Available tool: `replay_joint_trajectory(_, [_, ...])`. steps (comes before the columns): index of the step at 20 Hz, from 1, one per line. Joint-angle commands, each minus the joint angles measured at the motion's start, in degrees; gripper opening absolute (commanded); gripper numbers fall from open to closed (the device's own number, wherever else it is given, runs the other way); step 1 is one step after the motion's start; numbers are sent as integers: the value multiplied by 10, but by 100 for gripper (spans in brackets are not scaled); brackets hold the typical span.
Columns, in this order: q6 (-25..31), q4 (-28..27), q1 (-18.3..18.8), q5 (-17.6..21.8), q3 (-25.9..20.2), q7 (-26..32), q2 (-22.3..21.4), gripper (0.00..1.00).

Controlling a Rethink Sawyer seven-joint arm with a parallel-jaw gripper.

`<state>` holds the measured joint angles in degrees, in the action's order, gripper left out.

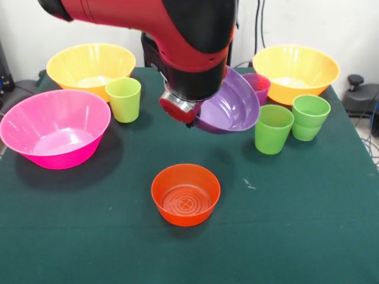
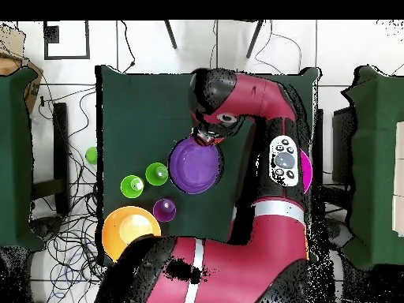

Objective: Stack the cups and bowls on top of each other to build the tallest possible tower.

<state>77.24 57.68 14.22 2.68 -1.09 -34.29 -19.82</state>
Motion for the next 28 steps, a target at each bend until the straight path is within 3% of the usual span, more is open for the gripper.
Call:
replay_joint_trajectory(1, [51, 16, -10, -27, -29, -158, 13, 0])
replay_joint_trajectory(13, [182, -57, -34, -2, 8, -189, 20, 0])
replay_joint_trajectory(21, [222, -60, -40, -14, 14, -221, 16, 0])
replay_joint_trajectory(28, [235, -88, -40, -7, 12, -211, 25, 0])
